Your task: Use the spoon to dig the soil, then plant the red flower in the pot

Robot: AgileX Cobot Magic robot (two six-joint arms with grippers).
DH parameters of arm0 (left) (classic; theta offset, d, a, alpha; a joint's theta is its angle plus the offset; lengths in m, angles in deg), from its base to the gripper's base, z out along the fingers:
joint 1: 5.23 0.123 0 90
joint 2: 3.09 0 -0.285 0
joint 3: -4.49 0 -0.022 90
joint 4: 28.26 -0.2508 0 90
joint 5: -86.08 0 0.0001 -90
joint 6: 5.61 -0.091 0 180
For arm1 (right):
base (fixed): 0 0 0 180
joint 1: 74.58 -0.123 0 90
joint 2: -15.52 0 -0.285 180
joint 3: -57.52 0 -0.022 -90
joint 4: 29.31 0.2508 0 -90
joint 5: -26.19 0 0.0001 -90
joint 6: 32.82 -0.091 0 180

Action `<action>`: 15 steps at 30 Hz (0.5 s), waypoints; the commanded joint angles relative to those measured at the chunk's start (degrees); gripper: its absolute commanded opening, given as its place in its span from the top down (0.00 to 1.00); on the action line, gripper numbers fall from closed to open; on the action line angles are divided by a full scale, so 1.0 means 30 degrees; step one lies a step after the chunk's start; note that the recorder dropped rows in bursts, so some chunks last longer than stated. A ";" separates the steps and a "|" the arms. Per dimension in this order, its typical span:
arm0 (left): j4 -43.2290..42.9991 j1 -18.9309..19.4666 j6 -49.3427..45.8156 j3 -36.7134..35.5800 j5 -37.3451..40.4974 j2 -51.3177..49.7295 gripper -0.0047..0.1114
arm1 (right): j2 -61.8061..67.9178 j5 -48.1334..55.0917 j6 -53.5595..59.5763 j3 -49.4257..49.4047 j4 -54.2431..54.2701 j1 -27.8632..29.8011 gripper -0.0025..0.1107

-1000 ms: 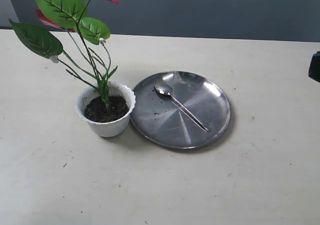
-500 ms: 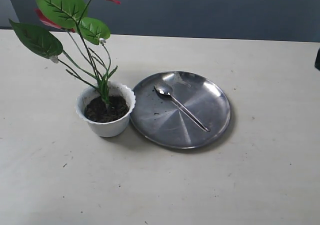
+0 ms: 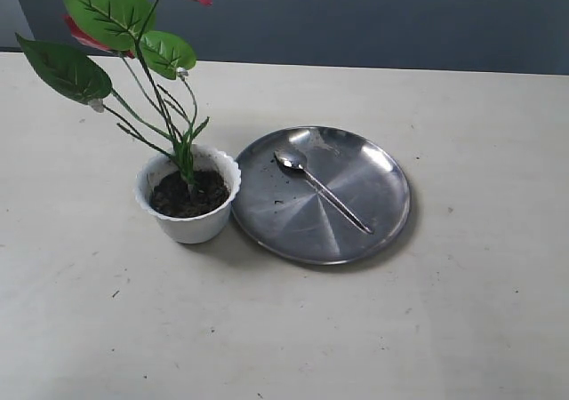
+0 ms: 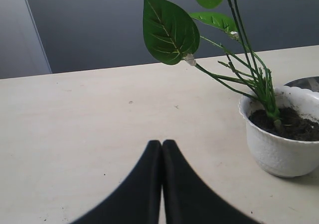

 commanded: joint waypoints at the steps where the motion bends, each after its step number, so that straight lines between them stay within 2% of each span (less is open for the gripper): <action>1: 0.0029 -0.0103 0.0083 0.0044 -0.0263 0.0023 0.95 | -0.1081 0.0870 -0.0039 -0.0071 0.0263 0.0813 0.98; 7: 0.0029 -0.0103 0.0083 0.0044 -0.0263 0.0023 0.95 | -0.1379 0.3926 -0.0039 -0.0071 0.0307 0.0938 0.98; 15: 0.0029 -0.0103 0.0083 0.0044 -0.0263 0.0023 0.95 | -0.1379 0.4017 -0.0039 -0.0071 0.0961 0.0938 0.98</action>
